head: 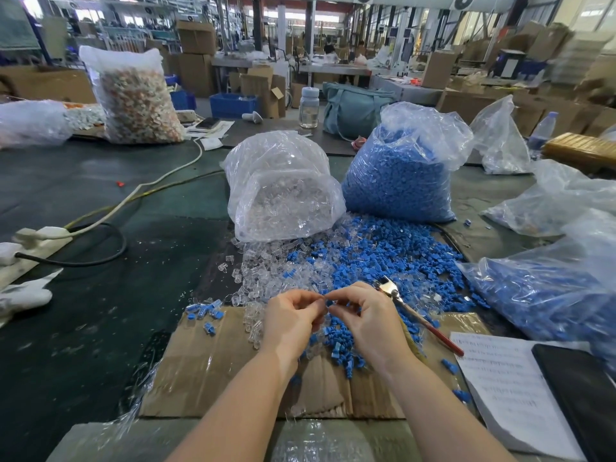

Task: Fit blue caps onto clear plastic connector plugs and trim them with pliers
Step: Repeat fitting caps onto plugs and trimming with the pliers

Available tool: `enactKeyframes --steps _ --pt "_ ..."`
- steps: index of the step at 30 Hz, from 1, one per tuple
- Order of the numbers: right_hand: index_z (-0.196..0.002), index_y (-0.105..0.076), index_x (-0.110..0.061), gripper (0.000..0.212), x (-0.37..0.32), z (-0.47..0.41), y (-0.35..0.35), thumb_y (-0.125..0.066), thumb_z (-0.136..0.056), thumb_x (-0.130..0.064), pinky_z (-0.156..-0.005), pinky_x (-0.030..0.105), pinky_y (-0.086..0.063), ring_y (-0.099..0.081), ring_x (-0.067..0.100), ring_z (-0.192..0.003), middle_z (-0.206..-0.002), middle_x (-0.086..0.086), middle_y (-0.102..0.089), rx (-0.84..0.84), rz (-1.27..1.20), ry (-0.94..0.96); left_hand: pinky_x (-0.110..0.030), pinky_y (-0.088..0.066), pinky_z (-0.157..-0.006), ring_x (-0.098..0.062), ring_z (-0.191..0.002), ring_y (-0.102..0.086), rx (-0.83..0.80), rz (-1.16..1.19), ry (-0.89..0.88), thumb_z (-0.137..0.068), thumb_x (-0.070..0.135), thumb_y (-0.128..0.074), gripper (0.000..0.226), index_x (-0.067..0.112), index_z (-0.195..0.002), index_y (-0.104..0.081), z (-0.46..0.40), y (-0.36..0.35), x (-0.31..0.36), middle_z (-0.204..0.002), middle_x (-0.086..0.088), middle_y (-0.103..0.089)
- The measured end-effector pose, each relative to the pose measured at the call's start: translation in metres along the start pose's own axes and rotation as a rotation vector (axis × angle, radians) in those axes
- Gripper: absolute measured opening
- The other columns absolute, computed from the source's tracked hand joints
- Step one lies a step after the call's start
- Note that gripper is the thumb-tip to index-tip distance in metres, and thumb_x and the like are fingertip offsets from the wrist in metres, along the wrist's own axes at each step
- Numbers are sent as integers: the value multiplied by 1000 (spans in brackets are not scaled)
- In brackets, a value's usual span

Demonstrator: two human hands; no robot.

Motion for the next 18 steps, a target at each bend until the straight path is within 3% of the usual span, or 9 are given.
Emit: enactKeyframes --steps 8,13,15,18 --pt "-95 -72 -18 14 2 1 1 -70 -82 -13 -82 23 -50 -57 3 -85 -87 -12 -61 26 18 14 -16 -50 -54 -7 -56 -59 3 3 18 -82 5 -68 7 11 -78 -69 1 -3 -1 -68 -4 -68" --pt "-115 -65 -16 30 15 5 5 -67 -86 -23 -92 28 -45 -54 8 -99 -102 -7 -61 56 142 -47 -14 -49 -51 -7 -54 -58 36 41 41 -82 2 -66 12 12 -75 -66 2 -4 -3 -63 -1 -65" --pt "-126 -56 -17 37 27 7 14 -59 -91 -30 -98 30 -39 -47 13 -112 -117 -3 -57 124 321 -157 -15 -50 -52 -8 -57 -59 39 51 57 -83 1 -64 10 10 -78 -66 2 -2 -4 -68 -3 -66" --pt "-131 -43 -17 44 50 12 31 -42 -96 -43 -99 36 -32 -42 22 -119 -130 6 -49 127 598 -491 -17 -52 -55 -11 -61 -59 37 51 69 -84 0 -62 7 6 -83 -65 2 0 -6 -73 -7 -65"
Point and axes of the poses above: each hand's wrist, its own z-axis away from the middle knuckle, its own y-axis out of the back of the hand, x = y × z, the point moved 4 cm from there along -z, towards the middle knuckle
